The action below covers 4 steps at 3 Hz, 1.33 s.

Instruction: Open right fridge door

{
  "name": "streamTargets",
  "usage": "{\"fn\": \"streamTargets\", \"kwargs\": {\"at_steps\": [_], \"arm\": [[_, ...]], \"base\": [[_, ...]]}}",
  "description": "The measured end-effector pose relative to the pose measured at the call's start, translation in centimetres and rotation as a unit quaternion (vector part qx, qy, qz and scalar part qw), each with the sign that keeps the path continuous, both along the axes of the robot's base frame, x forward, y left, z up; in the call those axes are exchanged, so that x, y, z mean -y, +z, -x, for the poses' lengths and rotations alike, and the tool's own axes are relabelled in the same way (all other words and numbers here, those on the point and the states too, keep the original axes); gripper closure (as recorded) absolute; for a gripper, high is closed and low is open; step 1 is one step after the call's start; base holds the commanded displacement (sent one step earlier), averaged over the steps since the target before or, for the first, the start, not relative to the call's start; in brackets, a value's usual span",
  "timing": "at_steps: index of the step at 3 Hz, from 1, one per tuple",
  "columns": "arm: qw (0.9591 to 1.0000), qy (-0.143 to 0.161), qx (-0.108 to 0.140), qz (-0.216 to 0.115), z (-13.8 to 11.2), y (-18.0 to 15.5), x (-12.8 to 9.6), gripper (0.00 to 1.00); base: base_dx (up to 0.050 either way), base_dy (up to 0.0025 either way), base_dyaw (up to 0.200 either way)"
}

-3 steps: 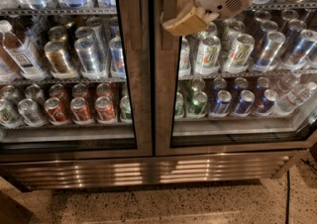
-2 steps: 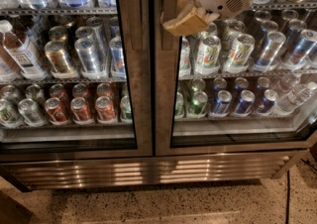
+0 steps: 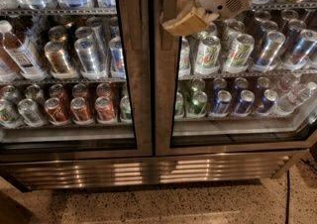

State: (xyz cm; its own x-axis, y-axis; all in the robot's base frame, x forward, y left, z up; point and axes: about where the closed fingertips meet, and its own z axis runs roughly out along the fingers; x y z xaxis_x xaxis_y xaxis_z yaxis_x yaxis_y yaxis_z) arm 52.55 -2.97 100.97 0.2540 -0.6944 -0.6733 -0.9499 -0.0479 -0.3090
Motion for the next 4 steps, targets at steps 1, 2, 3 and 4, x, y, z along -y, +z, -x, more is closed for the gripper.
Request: {"fn": "streamTargets", "kwargs": {"at_steps": [1, 2, 3, 4], "arm": [[0.9999, 0.004, 0.007, -0.006, 0.08, 0.52, -0.26, 1.0], [0.9999, 0.007, 0.003, -0.011, -0.14, 0.3, -0.25, 1.0], [0.9999, 0.007, 0.003, -0.011, -0.14, 0.3, -0.26, 1.0], [0.9999, 0.011, 0.007, 0.005, -0.15, 0.04, -0.3, 1.0]], "base": [[0.0, 0.0, 0.0], [0.0, 0.0, 0.0], [0.0, 0.0, 0.0], [0.0, 0.0, 0.0]]}}
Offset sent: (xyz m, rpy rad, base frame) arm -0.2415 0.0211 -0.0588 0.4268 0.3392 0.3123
